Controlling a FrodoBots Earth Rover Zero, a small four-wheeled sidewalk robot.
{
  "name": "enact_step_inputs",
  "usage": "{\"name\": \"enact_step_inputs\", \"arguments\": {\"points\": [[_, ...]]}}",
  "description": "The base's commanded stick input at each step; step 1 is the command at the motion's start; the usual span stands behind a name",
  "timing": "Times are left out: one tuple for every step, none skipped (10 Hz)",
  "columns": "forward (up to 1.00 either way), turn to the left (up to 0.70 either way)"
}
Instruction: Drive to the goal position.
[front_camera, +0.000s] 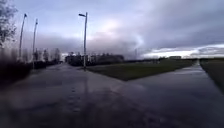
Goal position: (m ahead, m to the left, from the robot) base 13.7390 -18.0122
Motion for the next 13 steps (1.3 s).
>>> {"name": "enact_step_inputs", "arguments": {"points": [[0.70, -0.27], [0.70, -0.27], [0.70, -0.27], [0.70, -0.27], [0.70, -0.27], [0.70, -0.27], [0.70, -0.27], [0.70, -0.27], [0.70, -0.27], [0.70, -0.27], [0.60, -0.30], [0.10, -0.42], [0.00, -0.45]]}}
